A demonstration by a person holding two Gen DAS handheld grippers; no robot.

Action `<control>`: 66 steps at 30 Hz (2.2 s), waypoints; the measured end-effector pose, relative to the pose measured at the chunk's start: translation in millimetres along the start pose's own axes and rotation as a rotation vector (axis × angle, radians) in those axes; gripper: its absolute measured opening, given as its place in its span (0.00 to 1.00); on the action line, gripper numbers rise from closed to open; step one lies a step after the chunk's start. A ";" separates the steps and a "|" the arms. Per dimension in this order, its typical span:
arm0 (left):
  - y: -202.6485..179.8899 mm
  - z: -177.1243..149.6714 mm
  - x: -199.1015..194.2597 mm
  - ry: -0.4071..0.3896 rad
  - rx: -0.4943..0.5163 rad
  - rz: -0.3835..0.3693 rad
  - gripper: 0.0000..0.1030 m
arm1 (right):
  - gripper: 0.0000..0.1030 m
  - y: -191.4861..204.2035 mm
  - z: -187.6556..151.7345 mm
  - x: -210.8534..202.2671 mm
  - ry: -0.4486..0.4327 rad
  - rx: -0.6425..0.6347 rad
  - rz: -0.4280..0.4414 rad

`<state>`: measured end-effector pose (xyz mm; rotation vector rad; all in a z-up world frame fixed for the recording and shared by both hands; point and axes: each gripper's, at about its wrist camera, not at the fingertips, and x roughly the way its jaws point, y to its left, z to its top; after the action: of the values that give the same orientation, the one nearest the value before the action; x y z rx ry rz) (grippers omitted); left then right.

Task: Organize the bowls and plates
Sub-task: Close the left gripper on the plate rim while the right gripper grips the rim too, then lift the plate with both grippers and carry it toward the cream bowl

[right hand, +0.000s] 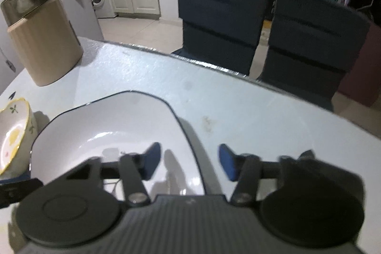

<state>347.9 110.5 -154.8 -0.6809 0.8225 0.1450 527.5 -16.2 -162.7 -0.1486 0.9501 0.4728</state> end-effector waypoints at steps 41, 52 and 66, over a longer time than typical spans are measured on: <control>10.3 16.3 13.4 0.024 0.073 -0.026 0.13 | 0.18 -3.0 -26.4 -34.0 -0.044 0.044 0.091; -7.3 25.4 -43.3 -0.074 0.141 -0.134 0.12 | 0.14 0.7 -33.9 -111.0 -0.179 0.057 0.099; -17.2 -17.9 -141.4 -0.110 0.374 -0.241 0.10 | 0.13 16.4 -120.5 -231.9 -0.239 0.182 0.138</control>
<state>246.4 105.3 -53.4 -0.4092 0.6327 -0.1851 316.8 -115.8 -43.3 0.1372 0.7663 0.5159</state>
